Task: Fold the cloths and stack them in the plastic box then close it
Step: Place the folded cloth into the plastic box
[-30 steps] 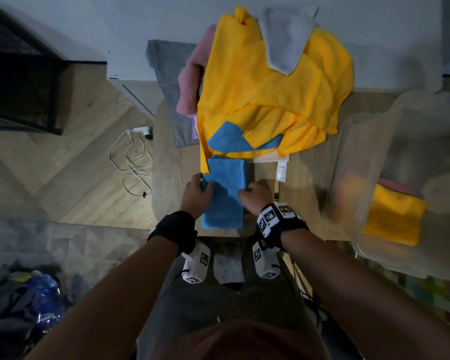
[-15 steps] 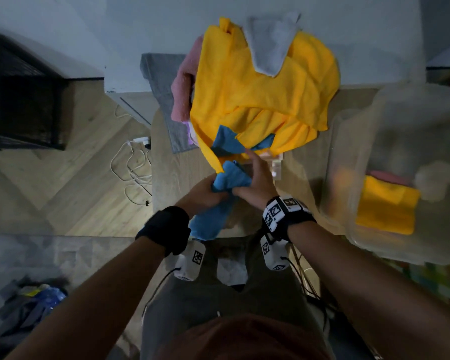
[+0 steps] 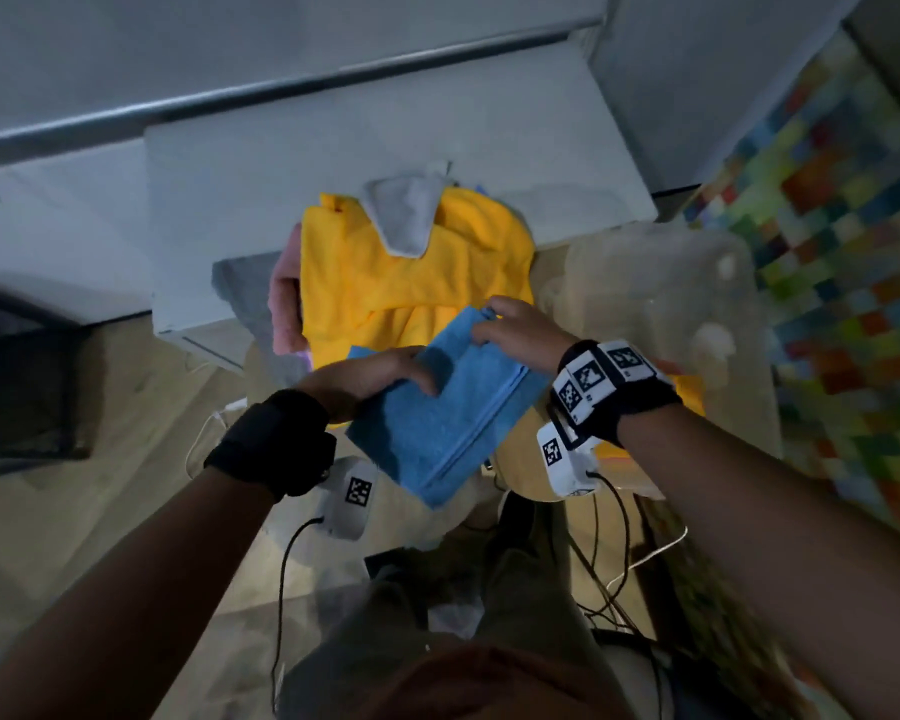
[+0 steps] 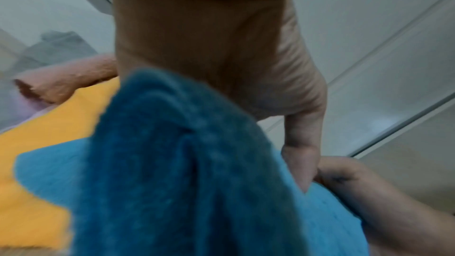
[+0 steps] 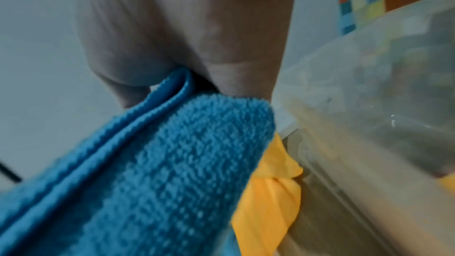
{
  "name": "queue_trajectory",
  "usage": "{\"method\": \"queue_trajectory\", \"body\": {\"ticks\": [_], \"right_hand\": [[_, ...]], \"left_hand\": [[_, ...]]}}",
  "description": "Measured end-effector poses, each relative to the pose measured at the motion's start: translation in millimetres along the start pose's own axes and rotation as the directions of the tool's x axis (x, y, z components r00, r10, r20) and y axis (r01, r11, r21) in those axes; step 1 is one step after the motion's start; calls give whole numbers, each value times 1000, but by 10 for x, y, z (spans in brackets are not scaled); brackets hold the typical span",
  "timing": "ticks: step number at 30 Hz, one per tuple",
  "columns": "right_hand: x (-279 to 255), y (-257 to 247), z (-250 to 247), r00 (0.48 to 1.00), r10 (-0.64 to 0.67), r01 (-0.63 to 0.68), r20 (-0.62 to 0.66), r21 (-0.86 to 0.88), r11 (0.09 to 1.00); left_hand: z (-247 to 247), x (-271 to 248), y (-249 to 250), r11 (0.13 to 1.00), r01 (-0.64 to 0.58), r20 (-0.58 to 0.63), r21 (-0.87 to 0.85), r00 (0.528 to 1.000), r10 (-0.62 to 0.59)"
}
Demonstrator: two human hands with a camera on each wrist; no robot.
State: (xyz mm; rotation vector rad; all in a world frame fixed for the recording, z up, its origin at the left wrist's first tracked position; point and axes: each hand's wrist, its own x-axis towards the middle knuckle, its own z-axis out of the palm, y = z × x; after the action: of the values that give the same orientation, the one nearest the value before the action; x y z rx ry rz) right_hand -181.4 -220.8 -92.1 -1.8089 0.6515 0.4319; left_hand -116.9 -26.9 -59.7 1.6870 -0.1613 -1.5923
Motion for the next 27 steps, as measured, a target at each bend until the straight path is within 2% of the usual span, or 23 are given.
{"method": "queue_trajectory", "body": {"ticks": [3, 8, 12, 14, 19, 22, 24, 27], "right_hand": [[-84, -5, -397, 994, 6, -1, -110, 44, 999], [-308, 306, -1050, 949, 103, -83, -299, 79, 993], [-466, 768, -1463, 922, 254, -237, -291, 93, 967], [-527, 1023, -1597, 902, 317, -317, -292, 50, 947], [-681, 1465, -1752, 852, 445, -488, -276, -109, 866], [-686, 1639, -1733, 876, 420, -466, -237, -185, 866], [-684, 1733, -1680, 888, 377, -432, -264, -196, 880], [-644, 1828, -1595, 898, 345, -409, -275, -230, 883]], "left_hand": [[10, 57, 221, 995, 95, 11, 20, 995, -96], [145, 324, 515, 991, 132, 44, 36, 990, -133], [559, 541, 755, 996, 88, 105, 24, 990, -90], [817, 656, 855, 991, 45, 103, 127, 993, -59], [1432, 939, 961, 940, -13, -24, 340, 999, 23], [1738, 1179, 933, 810, -40, -16, 586, 998, 61], [1877, 1305, 894, 715, -63, -20, 697, 994, 108], [1997, 1523, 783, 454, -93, 6, 886, 982, 189]]}}
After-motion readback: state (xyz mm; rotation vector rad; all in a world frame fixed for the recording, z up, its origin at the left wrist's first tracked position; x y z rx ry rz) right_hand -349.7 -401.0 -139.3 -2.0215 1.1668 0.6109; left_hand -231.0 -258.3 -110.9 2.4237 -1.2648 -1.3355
